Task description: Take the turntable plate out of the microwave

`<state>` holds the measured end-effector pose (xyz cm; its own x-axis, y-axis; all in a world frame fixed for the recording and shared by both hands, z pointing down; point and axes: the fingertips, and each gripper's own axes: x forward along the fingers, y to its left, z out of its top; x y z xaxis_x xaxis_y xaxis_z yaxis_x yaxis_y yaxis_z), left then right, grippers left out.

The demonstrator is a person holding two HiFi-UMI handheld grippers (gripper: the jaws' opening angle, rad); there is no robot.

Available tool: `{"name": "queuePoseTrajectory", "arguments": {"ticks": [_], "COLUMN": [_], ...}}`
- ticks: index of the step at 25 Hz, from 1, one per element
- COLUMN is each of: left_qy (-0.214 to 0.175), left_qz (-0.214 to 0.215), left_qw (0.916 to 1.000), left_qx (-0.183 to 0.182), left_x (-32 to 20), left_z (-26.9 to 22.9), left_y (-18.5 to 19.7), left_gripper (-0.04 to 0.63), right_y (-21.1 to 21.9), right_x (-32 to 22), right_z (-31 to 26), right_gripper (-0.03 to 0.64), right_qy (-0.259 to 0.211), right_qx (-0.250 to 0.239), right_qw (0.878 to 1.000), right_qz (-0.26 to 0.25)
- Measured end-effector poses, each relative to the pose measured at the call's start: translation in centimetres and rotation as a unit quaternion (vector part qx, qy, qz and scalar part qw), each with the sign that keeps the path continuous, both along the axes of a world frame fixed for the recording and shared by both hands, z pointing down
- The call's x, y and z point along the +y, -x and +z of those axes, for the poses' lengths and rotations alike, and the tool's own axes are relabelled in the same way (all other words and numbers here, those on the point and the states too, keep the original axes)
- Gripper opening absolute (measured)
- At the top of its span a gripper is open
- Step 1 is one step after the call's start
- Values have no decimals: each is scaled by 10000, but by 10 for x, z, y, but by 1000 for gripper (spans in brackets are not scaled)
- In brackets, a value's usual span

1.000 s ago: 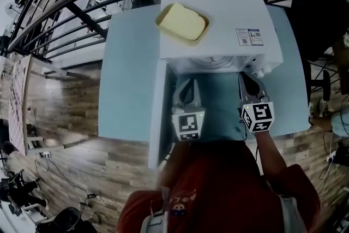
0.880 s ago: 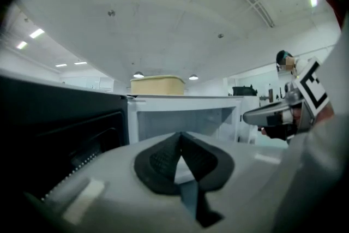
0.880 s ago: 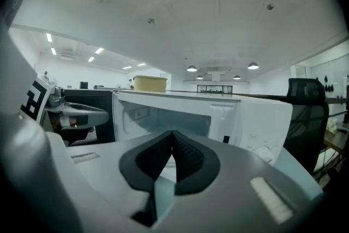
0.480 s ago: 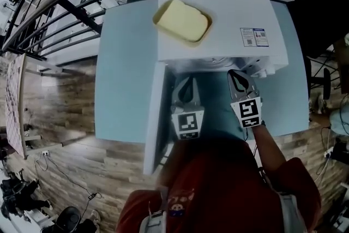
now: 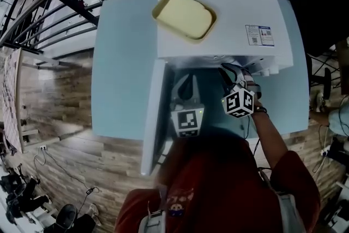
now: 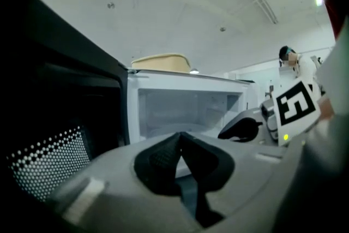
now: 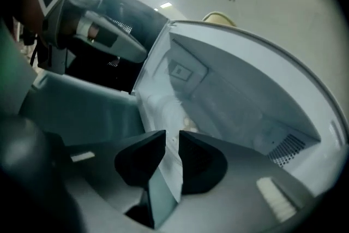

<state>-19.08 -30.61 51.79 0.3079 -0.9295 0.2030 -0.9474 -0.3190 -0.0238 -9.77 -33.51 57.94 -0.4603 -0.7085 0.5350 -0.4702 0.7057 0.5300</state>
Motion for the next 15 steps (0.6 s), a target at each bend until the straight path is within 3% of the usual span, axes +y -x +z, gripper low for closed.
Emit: {"name": "queuePoseTrajectory", "arguments": {"ticks": [6,15], "left_qy": [30,133], "left_qz": [-17,-76], "left_qw": [10000,9998], "left_qx": [21,80], "left_x": [-1,-3], "left_z": [4,8], "left_y": [2,4], "left_gripper": [-2,-2], "right_y": [13,11], "right_x": [-5,-15], "right_z": [28,46], "right_gripper": [81,80], "right_qy": [43,121], "right_qx": [761,1118], "right_qw": [9959,9924], "right_qz": [-479,-507]}}
